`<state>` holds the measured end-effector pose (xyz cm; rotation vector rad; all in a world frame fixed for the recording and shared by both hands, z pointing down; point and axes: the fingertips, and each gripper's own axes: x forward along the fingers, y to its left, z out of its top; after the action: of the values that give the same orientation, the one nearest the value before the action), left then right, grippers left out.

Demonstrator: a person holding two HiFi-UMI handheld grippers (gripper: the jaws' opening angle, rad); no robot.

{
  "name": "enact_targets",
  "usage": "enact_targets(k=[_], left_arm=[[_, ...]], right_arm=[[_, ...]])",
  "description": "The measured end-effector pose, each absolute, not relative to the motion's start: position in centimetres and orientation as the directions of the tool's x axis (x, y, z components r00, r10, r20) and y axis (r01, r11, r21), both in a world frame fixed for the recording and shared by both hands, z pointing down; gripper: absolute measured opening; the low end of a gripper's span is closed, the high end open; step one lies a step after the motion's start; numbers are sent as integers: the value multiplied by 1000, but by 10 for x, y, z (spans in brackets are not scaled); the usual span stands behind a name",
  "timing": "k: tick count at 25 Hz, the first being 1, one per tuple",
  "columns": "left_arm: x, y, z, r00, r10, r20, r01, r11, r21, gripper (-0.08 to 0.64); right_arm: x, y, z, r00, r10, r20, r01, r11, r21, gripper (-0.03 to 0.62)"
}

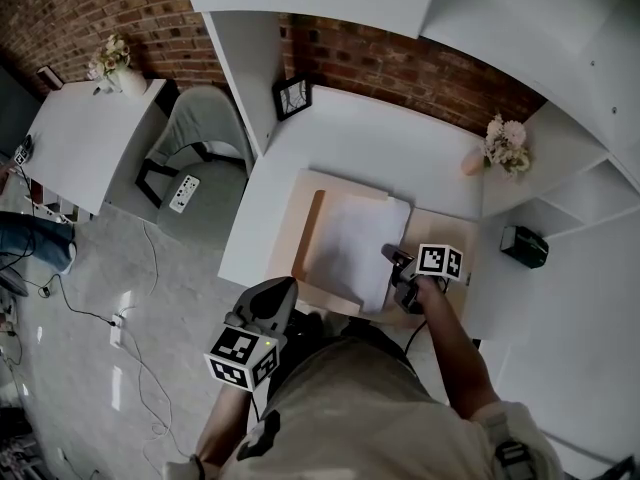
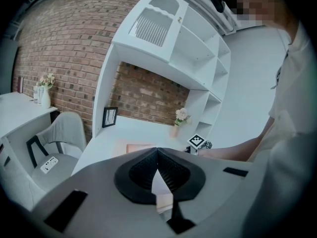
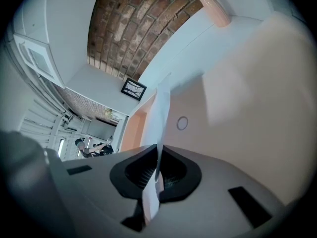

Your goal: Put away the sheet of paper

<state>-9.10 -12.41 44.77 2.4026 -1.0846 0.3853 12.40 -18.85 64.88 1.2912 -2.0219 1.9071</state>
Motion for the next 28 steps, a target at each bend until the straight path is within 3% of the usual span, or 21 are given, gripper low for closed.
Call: enact_targets(k=[28], left_arm=[[-132,-121,450,631,-649,425,-775,-553,308,17]], right_arm=[[89,-205,657,-661,-491,567,-586,-134,-799,28]])
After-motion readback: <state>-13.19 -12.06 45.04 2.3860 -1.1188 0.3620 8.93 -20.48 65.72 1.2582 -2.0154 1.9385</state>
